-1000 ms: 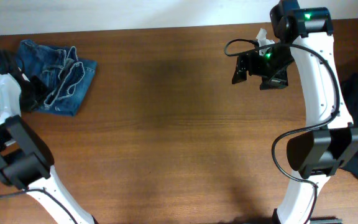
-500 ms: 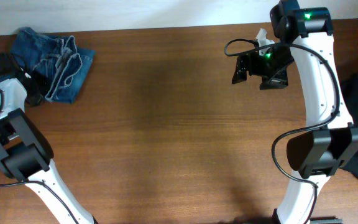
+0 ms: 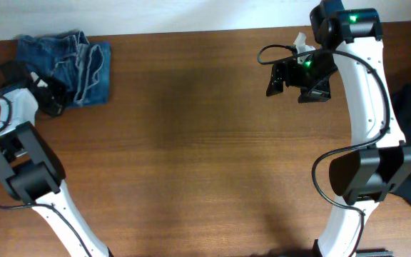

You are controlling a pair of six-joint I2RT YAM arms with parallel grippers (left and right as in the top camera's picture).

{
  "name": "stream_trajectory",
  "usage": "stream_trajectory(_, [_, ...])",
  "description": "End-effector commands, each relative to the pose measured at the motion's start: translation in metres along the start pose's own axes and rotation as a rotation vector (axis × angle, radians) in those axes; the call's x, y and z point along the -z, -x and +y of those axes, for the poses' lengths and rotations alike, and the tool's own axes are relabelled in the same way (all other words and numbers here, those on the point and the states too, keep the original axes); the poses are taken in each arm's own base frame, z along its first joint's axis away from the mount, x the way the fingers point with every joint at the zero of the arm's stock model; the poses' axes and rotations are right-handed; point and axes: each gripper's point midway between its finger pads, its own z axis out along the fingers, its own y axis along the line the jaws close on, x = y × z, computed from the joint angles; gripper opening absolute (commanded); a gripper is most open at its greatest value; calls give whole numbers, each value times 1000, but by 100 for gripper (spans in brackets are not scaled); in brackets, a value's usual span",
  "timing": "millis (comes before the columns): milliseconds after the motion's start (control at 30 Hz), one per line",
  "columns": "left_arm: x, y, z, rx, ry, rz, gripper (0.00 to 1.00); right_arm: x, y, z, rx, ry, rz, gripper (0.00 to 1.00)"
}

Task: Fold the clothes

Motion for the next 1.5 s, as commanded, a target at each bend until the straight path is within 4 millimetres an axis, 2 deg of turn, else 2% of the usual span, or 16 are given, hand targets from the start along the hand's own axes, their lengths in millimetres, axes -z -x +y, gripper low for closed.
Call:
stream_trajectory(0, [-34, -38, 8, 39, -7, 136, 0, 5, -2, 5, 18, 15, -10, 91])
stream_trajectory(167, [-25, -23, 26, 51, 0, 110, 0, 5, -2, 5, 18, 15, -10, 91])
stream_trajectory(200, [-22, -18, 36, 59, 26, 97, 0, 5, -2, 5, 18, 15, -10, 92])
stream_trajectory(233, [-17, -11, 54, 78, 77, 76, 0, 5, -2, 5, 18, 15, -10, 91])
stream_trajectory(467, [-1, 12, 89, 77, 136, 20, 0, 5, -2, 5, 18, 15, -10, 92])
stream_trajectory(733, [0, 24, 89, 9, 136, -26, 0, 6, -2, 6, 18, 22, -9, 91])
stream_trajectory(967, [5, 19, 89, 18, 151, 7, 0, 6, -2, 6, 17, 23, -9, 91])
stream_trajectory(1167, [35, 25, 67, -40, 164, 42, 0, 6, -2, 6, 17, 23, -9, 92])
stream_trajectory(1233, [54, 31, 52, -74, 162, 43, 0, 6, -2, 6, 14, 23, -9, 92])
stream_trajectory(1367, [103, 40, 11, -157, 140, 28, 2, 6, -2, 3, 12, 8, -12, 92])
stream_trajectory(1400, [113, 39, 1, -186, 118, 29, 6, 6, -1, 1, 13, -7, -16, 92])
stream_trajectory(1467, [132, 33, -25, -244, 35, 46, 13, 9, 1, -3, 15, -37, -31, 100])
